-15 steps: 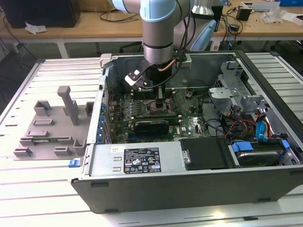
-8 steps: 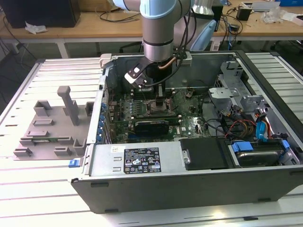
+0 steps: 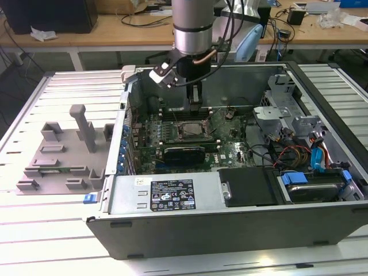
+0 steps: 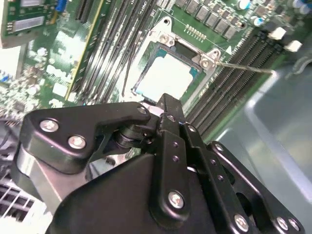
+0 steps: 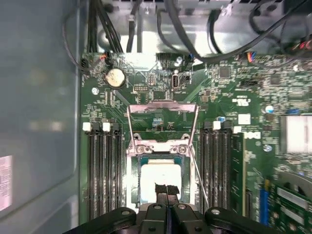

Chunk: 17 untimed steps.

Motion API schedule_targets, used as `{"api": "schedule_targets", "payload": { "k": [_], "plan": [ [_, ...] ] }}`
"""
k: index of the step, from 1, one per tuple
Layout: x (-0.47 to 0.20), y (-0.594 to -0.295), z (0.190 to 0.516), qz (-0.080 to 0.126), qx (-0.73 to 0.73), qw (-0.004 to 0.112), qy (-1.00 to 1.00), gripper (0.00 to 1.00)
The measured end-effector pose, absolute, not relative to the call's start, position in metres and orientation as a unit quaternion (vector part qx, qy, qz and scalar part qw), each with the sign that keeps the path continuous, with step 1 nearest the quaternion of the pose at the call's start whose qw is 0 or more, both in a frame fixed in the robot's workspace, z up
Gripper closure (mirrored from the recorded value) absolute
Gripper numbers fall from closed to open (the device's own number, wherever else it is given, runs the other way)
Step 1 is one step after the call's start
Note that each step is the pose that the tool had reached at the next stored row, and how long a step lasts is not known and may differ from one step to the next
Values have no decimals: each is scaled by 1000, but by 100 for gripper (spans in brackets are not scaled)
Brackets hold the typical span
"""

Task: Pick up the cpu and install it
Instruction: 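Place the cpu into insertion slot, then close the cpu cover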

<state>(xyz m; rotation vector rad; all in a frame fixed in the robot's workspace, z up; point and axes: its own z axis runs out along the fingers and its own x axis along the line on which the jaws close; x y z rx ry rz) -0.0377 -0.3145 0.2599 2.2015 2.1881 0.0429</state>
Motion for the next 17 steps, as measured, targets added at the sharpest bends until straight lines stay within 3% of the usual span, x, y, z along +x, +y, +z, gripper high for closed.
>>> {"api": "schedule_targets", "payload": {
  "k": [17],
  "plan": [
    [-38,-314,263,14,709,19,705,89]
  ]
}}
